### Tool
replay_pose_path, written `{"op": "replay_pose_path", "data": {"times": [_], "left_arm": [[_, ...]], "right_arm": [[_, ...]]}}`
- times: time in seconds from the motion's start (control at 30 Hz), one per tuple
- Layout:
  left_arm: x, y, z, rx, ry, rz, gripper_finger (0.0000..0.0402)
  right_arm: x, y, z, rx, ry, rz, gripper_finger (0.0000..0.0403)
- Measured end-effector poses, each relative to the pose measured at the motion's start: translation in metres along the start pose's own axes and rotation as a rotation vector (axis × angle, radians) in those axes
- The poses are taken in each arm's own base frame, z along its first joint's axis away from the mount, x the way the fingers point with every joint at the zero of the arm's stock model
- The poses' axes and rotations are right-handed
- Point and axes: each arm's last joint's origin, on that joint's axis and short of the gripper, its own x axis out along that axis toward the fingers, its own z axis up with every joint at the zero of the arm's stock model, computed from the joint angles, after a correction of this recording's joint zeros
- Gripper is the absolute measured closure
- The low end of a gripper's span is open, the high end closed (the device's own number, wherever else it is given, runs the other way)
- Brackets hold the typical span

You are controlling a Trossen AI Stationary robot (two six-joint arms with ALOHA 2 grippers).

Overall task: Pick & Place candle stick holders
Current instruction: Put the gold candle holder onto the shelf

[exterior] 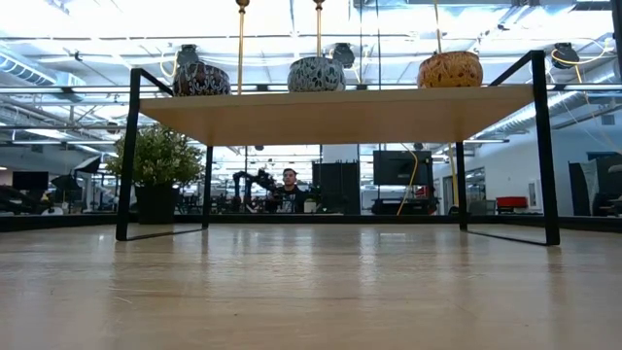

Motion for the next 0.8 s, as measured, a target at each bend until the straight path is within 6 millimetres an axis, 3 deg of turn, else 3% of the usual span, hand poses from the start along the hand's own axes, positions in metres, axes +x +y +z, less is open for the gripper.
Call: {"op": "replay_pose_path", "data": {"times": [0.8], "left_arm": [[0.000, 0.000, 0.000, 0.011, 0.000, 0.002, 0.0005]], "right_arm": [[-0.027, 0.008, -0.001, -0.001, 0.013, 0.056, 0.0402]]}}
